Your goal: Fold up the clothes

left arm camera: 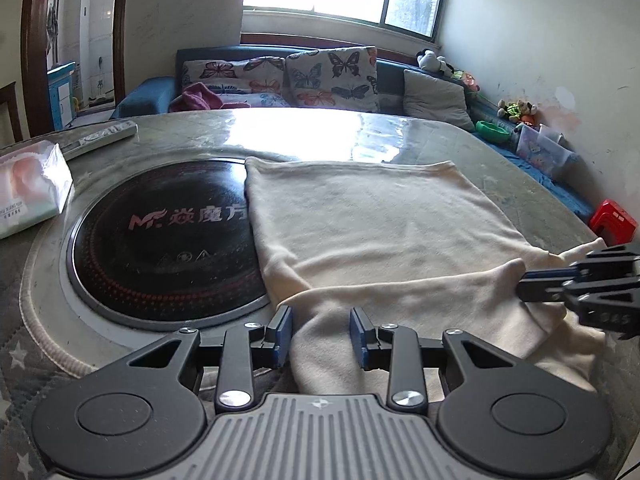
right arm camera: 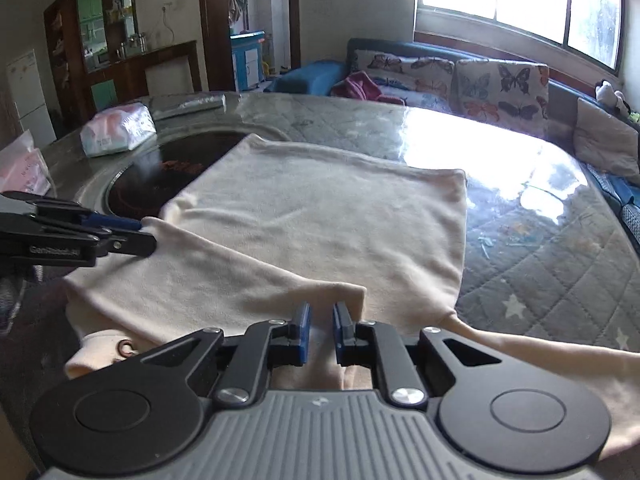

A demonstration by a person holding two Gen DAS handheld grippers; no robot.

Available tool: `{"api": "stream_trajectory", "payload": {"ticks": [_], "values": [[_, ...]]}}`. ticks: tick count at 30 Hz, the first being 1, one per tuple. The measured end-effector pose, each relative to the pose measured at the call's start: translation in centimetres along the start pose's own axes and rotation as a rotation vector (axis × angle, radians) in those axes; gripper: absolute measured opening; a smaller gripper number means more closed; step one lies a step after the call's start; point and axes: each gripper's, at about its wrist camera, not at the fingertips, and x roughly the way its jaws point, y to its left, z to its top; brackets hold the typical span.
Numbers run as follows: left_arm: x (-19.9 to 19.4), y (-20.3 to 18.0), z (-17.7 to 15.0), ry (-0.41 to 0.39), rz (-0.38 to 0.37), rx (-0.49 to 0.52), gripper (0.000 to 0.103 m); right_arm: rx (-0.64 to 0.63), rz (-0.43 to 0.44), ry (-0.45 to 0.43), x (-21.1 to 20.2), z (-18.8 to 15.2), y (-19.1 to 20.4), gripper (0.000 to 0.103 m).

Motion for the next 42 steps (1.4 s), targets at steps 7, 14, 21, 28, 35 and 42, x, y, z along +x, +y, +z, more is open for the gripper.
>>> {"api": "stream_trajectory", "payload": {"ticks": [7, 14, 21, 28, 35, 42], "values": [[0.0, -0.3, 0.1, 0.008, 0.019, 0.009, 0.036, 0.004, 0.027, 0.009, -0.4, -1.0, 0.0, 0.014], [-0.7, -1.9, 1.2, -0.01, 0.013, 0.035, 0.038, 0.054, 0.018, -0.001, -2.4, -1.8, -1.6, 0.018], [-0.3, -5.4, 2.1, 0.002, -0.041, 0.077, 0.051, 0.171, -0.023, -0.026, -4.8, -3.3, -4.8, 0.022], [1.4, -9.6, 2.7, 0.023, -0.105, 0.145, 0.057, 0.354, -0.219, -0.034, -7.5, -5.8, -11.8, 0.022], [2.9, -12.9, 2.8, 0.044, -0.127, 0.186, 0.076, 0.524, -0.382, -0.058, -9.9, -8.9, -17.9, 0.024], [3.5, -15.2, 2.9, 0.055, -0.152, 0.201, 0.091, 0.609, -0.423, -0.084, -10.1, -10.1, -20.3, 0.029]]}}
